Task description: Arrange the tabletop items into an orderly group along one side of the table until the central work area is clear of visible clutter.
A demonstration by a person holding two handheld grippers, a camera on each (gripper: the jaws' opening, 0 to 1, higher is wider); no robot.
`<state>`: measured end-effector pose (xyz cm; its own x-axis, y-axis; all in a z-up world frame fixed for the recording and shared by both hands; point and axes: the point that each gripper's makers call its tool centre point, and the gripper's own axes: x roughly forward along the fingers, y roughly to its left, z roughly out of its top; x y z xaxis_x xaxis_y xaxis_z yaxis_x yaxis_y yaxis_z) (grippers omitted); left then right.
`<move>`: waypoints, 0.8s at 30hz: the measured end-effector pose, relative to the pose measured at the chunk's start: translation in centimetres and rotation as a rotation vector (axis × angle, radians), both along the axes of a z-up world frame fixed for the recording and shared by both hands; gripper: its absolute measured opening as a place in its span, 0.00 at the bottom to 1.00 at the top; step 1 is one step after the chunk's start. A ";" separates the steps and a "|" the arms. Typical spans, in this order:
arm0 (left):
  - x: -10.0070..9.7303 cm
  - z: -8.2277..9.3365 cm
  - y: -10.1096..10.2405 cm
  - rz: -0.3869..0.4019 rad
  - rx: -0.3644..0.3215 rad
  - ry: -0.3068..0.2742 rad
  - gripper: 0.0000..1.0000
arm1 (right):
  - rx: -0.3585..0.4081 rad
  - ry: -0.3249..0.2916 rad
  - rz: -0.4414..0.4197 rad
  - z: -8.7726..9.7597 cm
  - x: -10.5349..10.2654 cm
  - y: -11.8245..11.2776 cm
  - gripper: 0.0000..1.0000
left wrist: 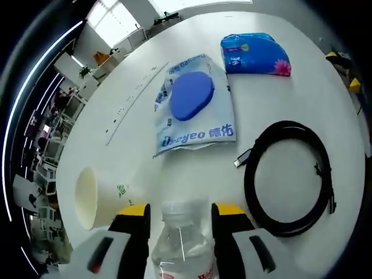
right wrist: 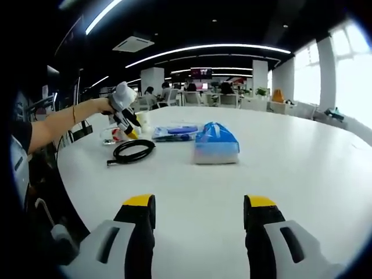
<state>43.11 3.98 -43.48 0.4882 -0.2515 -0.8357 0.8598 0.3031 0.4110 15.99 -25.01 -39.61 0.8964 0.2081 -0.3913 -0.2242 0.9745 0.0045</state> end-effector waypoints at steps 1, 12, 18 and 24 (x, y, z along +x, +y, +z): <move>0.1 -0.1 0.1 0.004 0.009 0.004 0.38 | 0.003 0.000 -0.002 0.0 0.0 0.0 0.59; 0.4 -0.8 0.4 -0.005 0.092 0.024 0.27 | 0.013 -0.006 0.011 -0.4 0.4 0.6 0.58; 0.5 -0.8 0.4 0.029 0.067 0.056 0.23 | 0.013 -0.007 0.008 -0.4 0.4 0.6 0.58; 0.5 -0.7 0.5 0.063 0.055 0.071 0.22 | 0.014 -0.003 0.007 -0.5 0.2 0.5 0.57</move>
